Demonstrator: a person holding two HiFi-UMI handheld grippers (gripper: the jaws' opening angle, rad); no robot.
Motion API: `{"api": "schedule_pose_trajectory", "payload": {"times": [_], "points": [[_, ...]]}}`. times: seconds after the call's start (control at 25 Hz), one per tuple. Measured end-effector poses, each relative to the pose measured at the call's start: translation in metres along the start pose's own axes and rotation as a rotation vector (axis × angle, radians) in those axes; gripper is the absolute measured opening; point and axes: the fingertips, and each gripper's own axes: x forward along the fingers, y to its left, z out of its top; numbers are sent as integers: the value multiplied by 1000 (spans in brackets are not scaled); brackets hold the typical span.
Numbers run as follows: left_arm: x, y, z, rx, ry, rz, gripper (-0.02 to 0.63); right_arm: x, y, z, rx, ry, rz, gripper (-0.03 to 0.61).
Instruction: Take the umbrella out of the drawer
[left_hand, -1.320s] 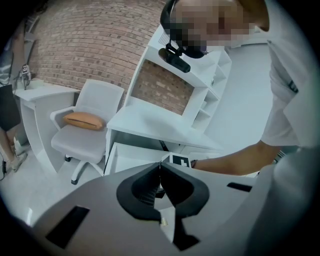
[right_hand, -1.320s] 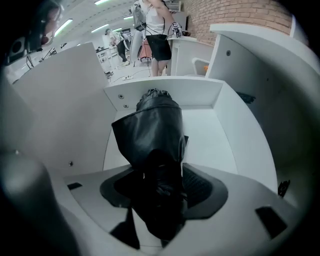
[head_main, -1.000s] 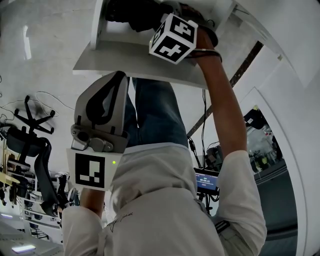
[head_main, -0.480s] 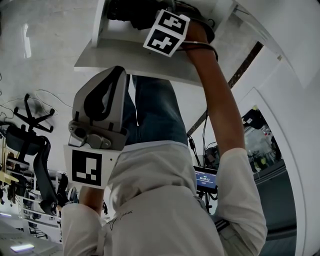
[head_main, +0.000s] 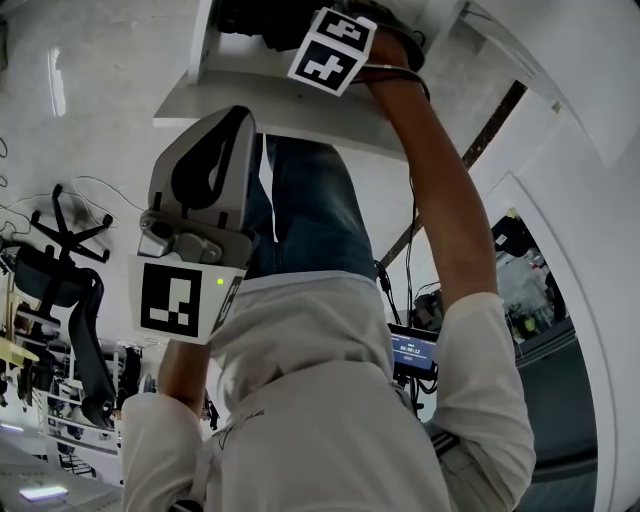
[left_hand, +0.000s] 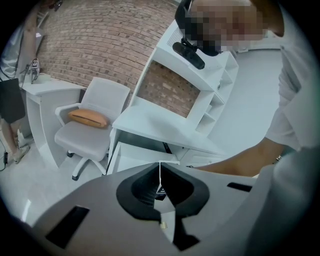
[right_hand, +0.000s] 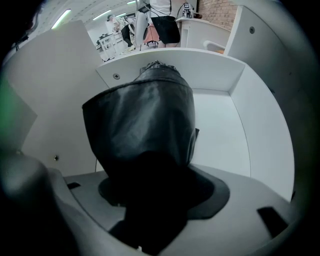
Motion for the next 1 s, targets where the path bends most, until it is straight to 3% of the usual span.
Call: {"api": "schedule_pose_trajectory", "payload": {"times": [0.6, 1.0], "points": [[8, -4, -8, 40, 28, 8, 17, -1, 2, -2, 50, -6, -29, 247], [-9, -4, 4, 69, 21, 0, 17, -2, 6, -8, 184, -5, -11, 238]]}}
